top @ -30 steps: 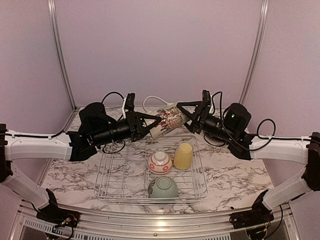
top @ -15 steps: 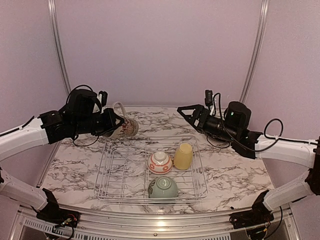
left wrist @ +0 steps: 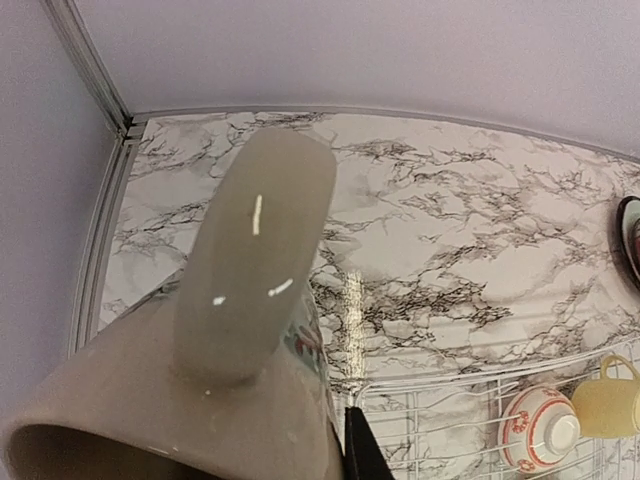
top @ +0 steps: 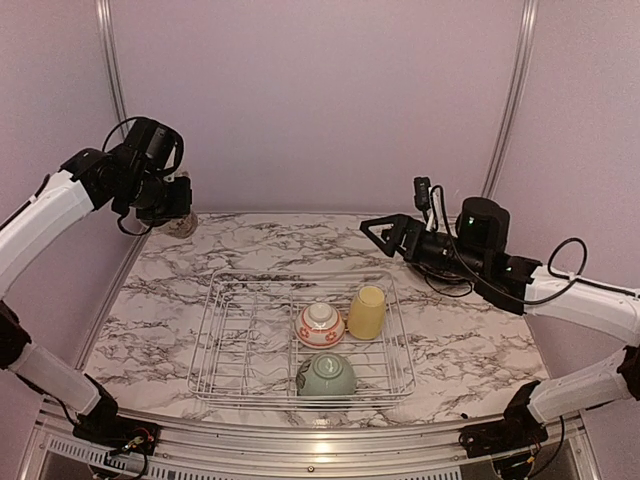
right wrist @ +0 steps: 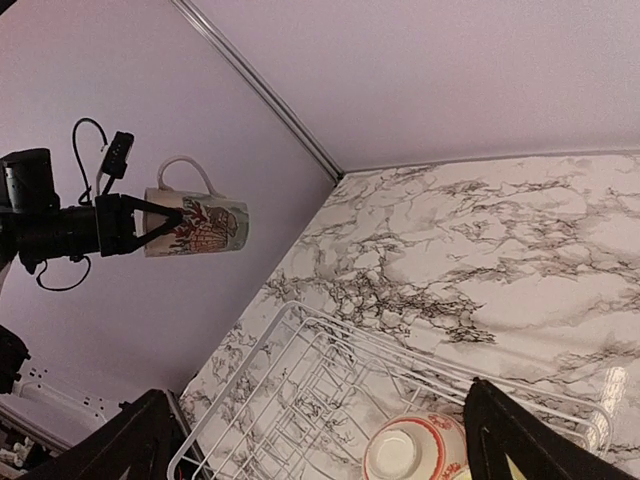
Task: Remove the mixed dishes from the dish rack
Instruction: Place the plate at the corner of the board.
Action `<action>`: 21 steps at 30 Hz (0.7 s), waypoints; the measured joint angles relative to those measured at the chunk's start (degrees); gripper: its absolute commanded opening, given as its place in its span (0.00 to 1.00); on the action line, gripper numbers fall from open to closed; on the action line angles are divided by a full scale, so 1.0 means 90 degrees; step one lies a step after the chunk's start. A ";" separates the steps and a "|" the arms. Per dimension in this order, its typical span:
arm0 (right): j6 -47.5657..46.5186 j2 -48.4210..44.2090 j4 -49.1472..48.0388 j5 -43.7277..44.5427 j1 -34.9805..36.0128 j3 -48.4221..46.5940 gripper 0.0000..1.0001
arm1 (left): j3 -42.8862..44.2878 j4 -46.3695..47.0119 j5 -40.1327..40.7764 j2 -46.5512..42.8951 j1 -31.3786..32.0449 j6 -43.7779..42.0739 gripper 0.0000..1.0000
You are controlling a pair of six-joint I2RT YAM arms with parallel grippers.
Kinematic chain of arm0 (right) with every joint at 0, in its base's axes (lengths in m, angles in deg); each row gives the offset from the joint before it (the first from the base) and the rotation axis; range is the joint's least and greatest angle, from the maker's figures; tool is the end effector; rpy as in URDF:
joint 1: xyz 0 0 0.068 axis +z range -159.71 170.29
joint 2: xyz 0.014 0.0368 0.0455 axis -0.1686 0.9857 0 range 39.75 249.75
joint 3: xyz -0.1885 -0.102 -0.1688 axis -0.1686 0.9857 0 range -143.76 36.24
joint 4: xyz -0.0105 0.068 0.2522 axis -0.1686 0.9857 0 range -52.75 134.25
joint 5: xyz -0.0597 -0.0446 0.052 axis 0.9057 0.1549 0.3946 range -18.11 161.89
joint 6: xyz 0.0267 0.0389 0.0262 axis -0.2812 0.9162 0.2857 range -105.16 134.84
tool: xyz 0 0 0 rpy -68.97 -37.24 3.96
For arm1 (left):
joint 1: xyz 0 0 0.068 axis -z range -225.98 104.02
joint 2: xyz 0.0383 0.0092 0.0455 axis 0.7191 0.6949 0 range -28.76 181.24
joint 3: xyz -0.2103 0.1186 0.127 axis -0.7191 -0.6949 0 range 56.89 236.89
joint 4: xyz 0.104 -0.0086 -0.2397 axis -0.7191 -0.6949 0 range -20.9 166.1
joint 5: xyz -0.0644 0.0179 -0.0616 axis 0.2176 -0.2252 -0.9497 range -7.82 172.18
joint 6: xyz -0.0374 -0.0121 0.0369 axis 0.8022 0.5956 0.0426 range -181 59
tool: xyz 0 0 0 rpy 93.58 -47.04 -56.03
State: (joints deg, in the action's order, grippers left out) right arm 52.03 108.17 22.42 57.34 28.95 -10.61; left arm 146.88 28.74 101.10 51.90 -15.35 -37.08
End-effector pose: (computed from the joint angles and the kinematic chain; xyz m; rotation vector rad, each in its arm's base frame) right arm 0.2134 0.1822 0.3119 -0.2303 1.8208 1.1798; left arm 0.2589 -0.1398 0.4066 -0.0493 2.1973 -0.1649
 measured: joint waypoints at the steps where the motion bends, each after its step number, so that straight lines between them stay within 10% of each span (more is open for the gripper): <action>1: -0.0070 -0.0073 0.0092 0.0034 0.0000 -0.0007 0.98 | 0.0049 -0.0131 -0.0007 0.0136 -0.0095 -0.0109 0.00; 21: -0.0454 -0.0867 0.0848 0.0469 0.0000 -0.0017 0.98 | 0.1899 -0.1088 -0.0957 0.3456 -0.1496 -0.1328 0.00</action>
State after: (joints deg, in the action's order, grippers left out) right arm 47.95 100.37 30.05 61.56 28.95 -10.76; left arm 163.98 18.95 92.49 83.00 -28.81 -49.03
